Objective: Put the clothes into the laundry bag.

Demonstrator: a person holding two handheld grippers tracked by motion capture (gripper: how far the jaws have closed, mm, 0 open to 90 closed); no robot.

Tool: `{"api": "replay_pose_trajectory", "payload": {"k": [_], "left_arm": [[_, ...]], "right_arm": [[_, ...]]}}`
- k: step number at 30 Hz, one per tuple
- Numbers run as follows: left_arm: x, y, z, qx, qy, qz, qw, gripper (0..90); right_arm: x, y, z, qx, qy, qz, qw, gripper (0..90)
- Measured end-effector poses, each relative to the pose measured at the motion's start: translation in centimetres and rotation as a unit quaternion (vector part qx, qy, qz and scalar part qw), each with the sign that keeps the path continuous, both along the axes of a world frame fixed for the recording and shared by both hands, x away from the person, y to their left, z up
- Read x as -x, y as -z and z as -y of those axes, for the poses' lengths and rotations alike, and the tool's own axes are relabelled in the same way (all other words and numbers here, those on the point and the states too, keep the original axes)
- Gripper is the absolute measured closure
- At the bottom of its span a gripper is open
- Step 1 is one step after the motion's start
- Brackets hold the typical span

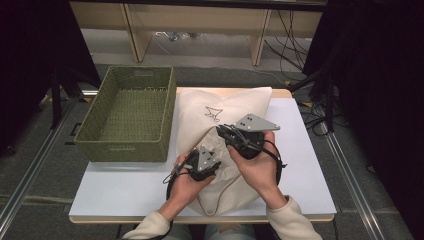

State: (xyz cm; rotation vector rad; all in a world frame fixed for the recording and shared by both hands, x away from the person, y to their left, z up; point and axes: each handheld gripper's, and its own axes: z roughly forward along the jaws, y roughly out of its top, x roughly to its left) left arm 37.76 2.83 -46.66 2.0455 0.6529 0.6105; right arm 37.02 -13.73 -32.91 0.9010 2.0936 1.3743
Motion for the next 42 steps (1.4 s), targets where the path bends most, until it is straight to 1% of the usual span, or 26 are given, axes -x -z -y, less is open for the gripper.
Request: {"api": "replay_pose_trajectory", "payload": {"k": [1, 3, 4, 5, 7, 8, 10, 12, 14, 15, 16, 18, 19, 20, 21, 23, 25, 27, 30, 31, 32, 37, 39, 40, 41, 42], "left_arm": [[0.5, -0.2, -0.1, 0.012, -0.008, 0.002, 0.9999, 53.3], [1.2, -1.0, -0.9, -0.014, 0.005, 0.016, 0.9998, 51.7], [1.6, -1.2, -1.2, -0.009, 0.005, 0.017, 0.9998, 51.7], [2.0, -1.4, -1.3, 0.007, 0.002, 0.018, 0.9998, 51.5], [2.7, -2.0, -1.9, 0.013, 0.004, 0.021, 0.9997, 51.2], [3.0, -2.2, -2.1, 0.022, 0.001, 0.021, 0.9995, 51.2], [3.4, -2.5, -2.5, 0.024, -0.003, 0.025, 0.9994, 51.2], [3.7, -2.5, -2.5, 0.028, 0.005, 0.019, 0.9994, 50.5], [3.9, -2.0, -1.9, 0.017, 0.015, 0.012, 0.9997, 49.5], [3.8, -1.7, -1.7, 0.001, 0.024, 0.011, 0.9996, 48.9], [3.8, -1.3, -1.2, -0.001, 0.028, 0.001, 0.9996, 48.3], [3.5, -0.5, -0.6, -0.029, 0.035, -0.001, 0.9990, 47.3], [3.2, -0.1, -0.3, -0.042, 0.035, -0.005, 0.9985, 47.2], [3.0, 0.3, 0.0, -0.049, 0.036, -0.009, 0.9981, 47.1], [2.7, 0.5, 0.2, -0.067, 0.042, -0.011, 0.9968, 47.3], [2.1, 1.2, 0.8, -0.087, 0.040, -0.012, 0.9953, 48.2], [1.6, 1.9, 1.3, -0.097, 0.039, -0.017, 0.9944, 50.2], [1.3, 2.3, 1.7, -0.107, 0.036, -0.019, 0.9934, 53.4], [1.1, 2.5, 2.1, -0.112, 0.026, -0.018, 0.9933, 58.9], [0.9, 2.5, 2.2, -0.115, 0.036, -0.024, 0.9924, 60.9], [0.8, 2.5, 2.3, -0.117, 0.034, -0.022, 0.9924, 62.9], [0.3, 2.7, 2.4, -0.116, 0.021, -0.019, 0.9928, 73.5], [0.1, 2.6, 2.4, -0.114, 0.016, -0.017, 0.9932, 78.2], [0.0, 2.5, 2.4, -0.110, 0.012, -0.016, 0.9937, 80.0], [-0.1, 2.6, 2.4, -0.093, -0.001, -0.011, 0.9956, 81.1], [-0.4, 2.4, 2.2, -0.105, 0.002, -0.013, 0.9944, 81.7]], "right_arm": [[0.0, 0.0, 0.0, 0.001, 0.003, 0.002, 1.0000, 88.5], [-0.1, 0.0, 0.0, -0.001, -0.002, 0.003, 1.0000, 88.4], [0.0, 0.0, 0.0, -0.003, -0.001, 0.002, 1.0000, 88.4], [0.0, 0.0, 0.0, -0.002, -0.002, 0.000, 1.0000, 88.4], [0.0, 0.0, 0.0, -0.002, -0.003, 0.000, 1.0000, 88.4], [0.0, 0.0, 0.0, -0.002, -0.003, -0.003, 1.0000, 88.4], [0.0, 0.0, 0.0, -0.001, -0.003, -0.002, 1.0000, 88.4], [0.0, 0.0, 0.0, -0.001, -0.003, -0.003, 1.0000, 88.4], [0.0, 0.0, 0.0, 0.001, -0.003, -0.001, 1.0000, 88.4], [0.0, 0.0, 0.0, 0.001, -0.003, -0.002, 1.0000, 88.4], [0.0, 0.0, 0.0, 0.001, -0.003, -0.003, 1.0000, 88.3], [0.0, -0.1, 0.0, 0.005, -0.003, 0.001, 1.0000, 88.3], [0.1, 0.0, 0.0, 0.001, -0.004, -0.006, 1.0000, 88.2], [0.0, 0.0, 0.0, 0.001, -0.004, -0.005, 1.0000, 88.2], [0.1, -0.1, -0.1, 0.004, -0.002, -0.011, 0.9999, 88.2], [0.1, -0.1, 0.0, 0.012, -0.001, 0.000, 0.9999, 88.2], [0.1, 0.0, -0.1, 0.005, -0.005, -0.014, 0.9999, 88.1], [0.1, 0.0, -0.1, 0.006, -0.005, -0.015, 0.9999, 88.1], [0.1, 0.0, -0.1, 0.005, -0.006, -0.015, 0.9998, 88.2], [0.1, 0.0, -0.1, 0.005, -0.006, -0.015, 0.9998, 88.2], [0.1, 0.0, -0.1, 0.005, -0.006, -0.016, 0.9998, 88.2], [0.2, 0.0, -0.1, 0.006, -0.005, -0.017, 0.9998, 88.3], [0.2, 0.0, -0.2, 0.006, -0.003, -0.014, 0.9999, 88.3], [0.2, -0.1, -0.1, 0.010, -0.002, -0.004, 0.9999, 88.3], [0.3, -0.1, -0.2, 0.005, -0.003, -0.005, 1.0000, 88.3], [0.3, -0.1, -0.3, 0.000, -0.006, -0.009, 0.9999, 88.4]]}}
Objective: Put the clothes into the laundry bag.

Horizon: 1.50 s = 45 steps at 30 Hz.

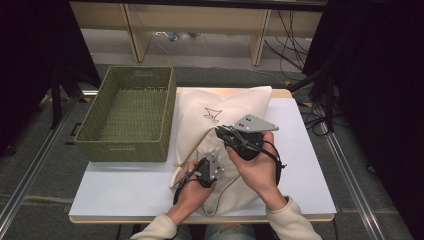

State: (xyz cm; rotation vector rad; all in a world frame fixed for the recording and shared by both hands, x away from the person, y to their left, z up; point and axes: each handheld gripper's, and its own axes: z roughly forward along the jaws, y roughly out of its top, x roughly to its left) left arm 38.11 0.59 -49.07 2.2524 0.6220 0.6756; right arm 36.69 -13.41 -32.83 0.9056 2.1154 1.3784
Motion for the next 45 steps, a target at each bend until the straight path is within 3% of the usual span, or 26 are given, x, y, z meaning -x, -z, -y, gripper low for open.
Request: {"api": "replay_pose_trajectory", "payload": {"k": [1, 2, 3, 6, 8, 11, 12, 15, 18, 19, 25, 29, 30, 33, 35, 38, 41, 42, 43, 45], "left_arm": [[-0.2, -0.1, -0.1, 0.002, -0.002, 0.001, 1.0000, 82.0], [-0.3, -0.1, 0.0, 0.020, -0.010, 0.001, 0.9997, 82.1], [-0.5, -0.3, -0.2, 0.003, -0.007, 0.006, 1.0000, 82.2], [-0.9, -0.6, -0.2, 0.011, -0.011, 0.008, 0.9998, 82.3], [-1.0, -0.7, -0.2, 0.013, -0.022, 0.021, 0.9995, 82.2], [-1.3, -0.7, -0.2, 0.015, -0.012, 0.017, 0.9997, 82.1], [-1.4, -0.6, -0.1, 0.021, -0.020, 0.025, 0.9993, 82.0], [-1.4, -0.5, -0.1, 0.009, -0.015, 0.034, 0.9993, 80.6], [-0.8, -0.4, -0.1, 0.026, -0.002, 0.030, 0.9992, 73.0], [-0.5, -0.4, -0.1, 0.045, 0.001, 0.031, 0.9985, 69.1], [2.3, -2.2, -1.7, 0.085, 0.018, 0.045, 0.9952, 56.7], [4.0, -4.4, -3.6, 0.109, 0.014, 0.073, 0.9912, 55.5], [4.3, -4.9, -4.0, 0.128, 0.009, 0.080, 0.9884, 55.6], [5.0, -6.6, -5.4, 0.146, -0.009, 0.110, 0.9830, 55.6], [5.1, -7.5, -6.1, 0.159, -0.029, 0.134, 0.9777, 55.6], [4.6, -8.2, -6.6, 0.162, -0.048, 0.163, 0.9722, 53.5], [3.6, -8.1, -6.5, 0.136, -0.065, 0.177, 0.9726, 48.3], [3.2, -8.0, -6.2, 0.124, -0.069, 0.182, 0.9730, 46.6], [3.0, -7.9, -5.9, 0.112, -0.078, 0.189, 0.9724, 44.9], [2.2, -7.5, -5.1, 0.070, -0.090, 0.206, 0.9718, 43.3]], "right_arm": [[0.0, 0.0, -0.1, -0.003, -0.002, 0.003, 1.0000, 88.4], [0.1, -0.1, -0.1, -0.003, -0.004, -0.001, 1.0000, 88.4], [0.2, -0.1, -0.1, -0.002, 0.000, 0.002, 1.0000, 88.4], [0.3, -0.3, 0.0, -0.004, -0.001, 0.012, 0.9999, 88.4], [0.4, -0.5, 0.0, -0.004, -0.003, 0.015, 0.9999, 88.4], [0.5, -0.5, -0.1, -0.007, 0.002, 0.017, 0.9998, 88.4], [0.6, -0.5, -0.1, -0.007, 0.000, 0.017, 0.9998, 88.4], [0.6, -0.6, -0.1, -0.007, -0.003, 0.015, 0.9999, 88.4], [0.4, -0.5, 0.0, -0.004, 0.000, 0.020, 0.9998, 88.4], [0.4, -0.5, 0.1, -0.003, -0.001, 0.017, 0.9998, 88.4], [0.5, -0.6, 0.2, -0.005, -0.001, 0.011, 0.9999, 88.2], [0.5, -0.6, 0.1, 0.000, 0.000, 0.012, 0.9999, 88.2], [0.5, -0.6, 0.1, 0.000, -0.001, 0.010, 0.9999, 88.2], [0.5, -0.6, 0.1, 0.002, 0.000, 0.010, 0.9999, 88.2], [0.5, -0.6, 0.1, 0.003, 0.000, 0.010, 0.9999, 88.2], [0.5, -0.6, 0.2, 0.005, 0.001, 0.014, 0.9999, 88.2], [0.6, -0.6, 0.1, 0.005, -0.001, 0.007, 1.0000, 88.2], [0.5, -0.6, 0.1, 0.008, 0.002, 0.018, 0.9998, 88.2], [0.5, -0.6, 0.0, 0.007, -0.001, 0.014, 0.9999, 88.2], [0.7, -0.6, -0.1, 0.004, -0.002, 0.007, 1.0000, 88.2]]}}
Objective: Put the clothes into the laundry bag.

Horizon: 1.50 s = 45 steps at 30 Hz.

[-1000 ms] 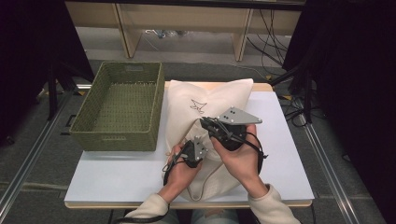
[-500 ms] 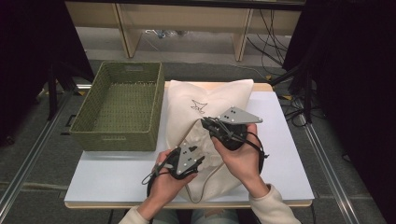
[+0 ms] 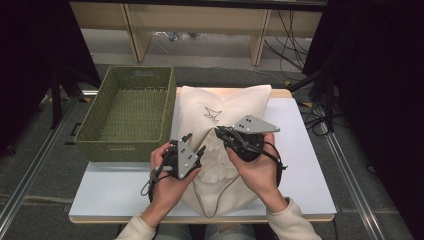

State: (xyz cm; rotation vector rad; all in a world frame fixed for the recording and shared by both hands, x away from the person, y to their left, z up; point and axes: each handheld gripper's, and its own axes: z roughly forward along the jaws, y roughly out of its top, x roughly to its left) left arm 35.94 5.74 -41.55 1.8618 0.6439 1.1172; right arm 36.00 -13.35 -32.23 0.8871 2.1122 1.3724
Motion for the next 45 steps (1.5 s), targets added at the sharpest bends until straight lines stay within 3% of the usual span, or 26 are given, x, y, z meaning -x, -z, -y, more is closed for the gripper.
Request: {"api": "replay_pose_trajectory", "payload": {"k": [5, 9, 10, 14, 17, 21, 22, 24, 26, 31, 32, 33, 34, 36, 37, 38, 40, 41, 42, 44, 45], "left_arm": [[-1.6, 0.7, 0.9, -0.051, -0.024, 0.012, 0.9984, 46.9], [-1.9, 0.5, 0.6, -0.059, -0.033, 0.016, 0.9976, 61.6], [-1.9, 0.4, 0.4, -0.052, -0.034, 0.013, 0.9980, 66.0], [-1.9, -0.3, -0.9, -0.039, -0.027, 0.011, 0.9988, 82.9], [-1.1, -0.9, -2.1, -0.037, -0.019, 0.014, 0.9991, 86.0], [0.2, -1.6, -3.6, -0.068, 0.006, 0.028, 0.9973, 86.2], [0.6, -1.6, -3.9, -0.075, 0.014, 0.029, 0.9966, 86.2], [1.1, -1.6, -4.4, -0.102, 0.030, 0.029, 0.9940, 85.9], [1.5, -1.4, -4.9, -0.120, 0.047, 0.022, 0.9914, 85.2], [1.9, -0.5, -5.5, -0.143, 0.083, -0.007, 0.9862, 81.8], [1.9, -0.3, -5.6, -0.149, 0.086, -0.011, 0.9850, 81.0], [1.9, -0.1, -5.7, -0.147, 0.093, -0.018, 0.9847, 79.6], [1.9, 0.1, -5.8, -0.146, 0.094, -0.025, 0.9845, 78.3], [1.9, 0.5, -5.8, -0.151, 0.105, -0.039, 0.9821, 75.2], [2.0, 0.7, -5.8, -0.151, 0.113, -0.048, 0.9809, 73.3], [2.0, 0.9, -5.8, -0.150, 0.119, -0.060, 0.9797, 71.4], [2.1, 1.2, -5.8, -0.151, 0.140, -0.074, 0.9759, 66.7], [2.2, 1.3, -5.9, -0.151, 0.154, -0.087, 0.9726, 64.7], [2.2, 1.3, -5.9, -0.150, 0.153, -0.087, 0.9730, 62.7], [2.4, 1.3, -6.1, -0.151, 0.162, -0.101, 0.9699, 59.3], [2.4, 1.4, -6.2, -0.145, 0.163, -0.103, 0.9703, 57.7]], "right_arm": [[0.1, -0.1, 0.0, 0.004, -0.004, 0.008, 1.0000, 88.2], [0.0, -0.1, 0.1, 0.007, -0.003, 0.009, 0.9999, 88.2], [0.0, -0.1, 0.1, 0.007, -0.001, 0.010, 0.9999, 88.2], [0.1, -0.1, 0.0, 0.001, -0.008, -0.003, 1.0000, 88.2], [0.2, 0.0, 0.1, 0.015, -0.009, -0.007, 0.9998, 88.2], [0.3, 0.1, 0.1, 0.033, -0.018, -0.011, 0.9992, 88.1], [0.4, 0.2, -0.1, 0.037, -0.025, -0.021, 0.9988, 88.1], [0.7, 0.2, -0.2, 0.049, -0.034, -0.025, 0.9979, 88.0], [0.9, 0.3, -0.4, 0.068, -0.045, -0.023, 0.9964, 87.9], [1.4, 1.4, -0.6, 0.113, -0.063, -0.058, 0.9899, 87.6], [1.5, 1.8, -0.7, 0.126, -0.070, -0.071, 0.9870, 87.6], [1.4, 2.3, -0.7, 0.130, -0.077, -0.074, 0.9858, 87.6], [1.6, 2.6, -0.7, 0.135, -0.067, -0.089, 0.9845, 87.6], [1.4, 3.5, -0.6, 0.154, -0.077, -0.110, 0.9788, 87.5], [1.4, 4.1, -0.7, 0.152, -0.071, -0.112, 0.9795, 87.4], [1.3, 4.5, -0.7, 0.163, -0.078, -0.120, 0.9762, 87.3], [1.2, 5.6, -0.8, 0.170, -0.081, -0.131, 0.9732, 87.2], [1.2, 5.9, -0.8, 0.181, -0.082, -0.141, 0.9697, 87.1], [1.1, 6.4, -0.8, 0.186, -0.082, -0.149, 0.9677, 87.1], [0.9, 7.3, -0.8, 0.189, -0.078, -0.148, 0.9676, 87.1], [0.8, 7.4, -0.8, 0.194, -0.074, -0.156, 0.9656, 87.2]]}}
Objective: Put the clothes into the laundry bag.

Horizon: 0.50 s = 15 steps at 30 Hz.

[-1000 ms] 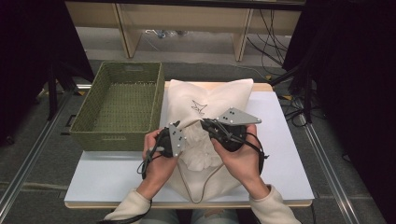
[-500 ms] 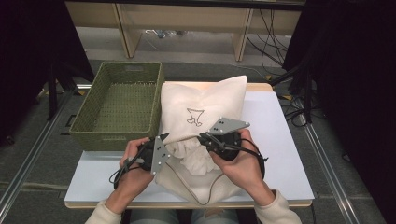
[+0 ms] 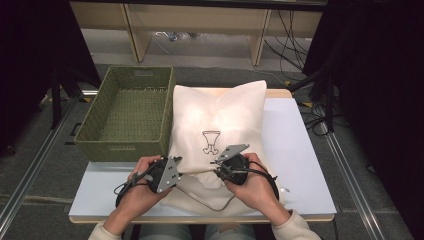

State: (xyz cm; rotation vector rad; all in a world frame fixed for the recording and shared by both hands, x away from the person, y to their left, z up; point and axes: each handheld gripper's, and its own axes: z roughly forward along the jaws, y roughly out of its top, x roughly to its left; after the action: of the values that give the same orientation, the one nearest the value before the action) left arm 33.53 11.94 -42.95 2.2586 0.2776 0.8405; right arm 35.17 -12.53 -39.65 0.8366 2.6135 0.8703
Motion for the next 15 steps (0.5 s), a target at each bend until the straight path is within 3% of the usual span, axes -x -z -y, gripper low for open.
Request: {"api": "replay_pose_trajectory", "payload": {"k": [1, 2, 4, 5, 6, 10, 11, 12, 13, 14, 15], "left_arm": [[0.0, 0.0, -0.2, -0.004, 0.003, -0.007, 1.0000, 56.8], [0.1, 0.0, -0.3, 0.003, 0.003, -0.017, 0.9998, 55.6], [0.1, 0.1, -0.6, 0.019, 0.004, -0.032, 0.9993, 54.1], [0.1, 0.0, -0.7, 0.028, 0.003, -0.038, 0.9989, 53.4], [0.0, -0.1, -0.9, 0.023, 0.005, -0.042, 0.9988, 52.8], [0.1, 0.1, -0.9, 0.069, -0.001, -0.056, 0.9960, 51.2], [0.0, 0.1, -0.9, 0.074, -0.003, -0.057, 0.9956, 50.8], [0.0, 0.2, -0.8, 0.094, -0.009, -0.061, 0.9937, 50.5], [-0.1, 0.1, -1.0, 0.092, -0.008, -0.059, 0.9940, 50.4], [-0.1, 0.1, -1.0, 0.104, -0.012, -0.062, 0.9925, 50.3], [-0.1, 0.1, -1.0, 0.124, -0.017, -0.061, 0.9902, 50.0]], "right_arm": [[-0.2, 0.1, 0.1, 0.003, -0.001, -0.005, 1.0000, 87.2], [-0.1, 0.3, 0.0, 0.000, 0.013, -0.006, 0.9999, 87.3], [-0.4, 0.5, 0.2, 0.007, 0.008, 0.002, 0.9999, 87.3], [-0.5, 0.5, 0.3, 0.010, 0.012, -0.007, 0.9999, 87.3], [-0.6, 0.6, 0.3, 0.011, 0.015, -0.015, 0.9997, 87.3], [-1.0, 1.3, 0.4, 0.017, 0.014, -0.024, 0.9995, 87.5], [-1.2, 1.6, 0.5, 0.018, 0.011, -0.017, 0.9996, 87.4], [-1.1, 1.5, 0.5, 0.018, 0.025, -0.026, 0.9992, 87.4], [-1.2, 1.6, 0.6, 0.020, 0.022, -0.024, 0.9993, 87.1], [-1.4, 1.7, 0.6, 0.018, 0.010, -0.015, 0.9997, 86.3], [-1.3, 1.5, 0.6, 0.013, 0.026, -0.023, 0.9993, 84.4]]}}
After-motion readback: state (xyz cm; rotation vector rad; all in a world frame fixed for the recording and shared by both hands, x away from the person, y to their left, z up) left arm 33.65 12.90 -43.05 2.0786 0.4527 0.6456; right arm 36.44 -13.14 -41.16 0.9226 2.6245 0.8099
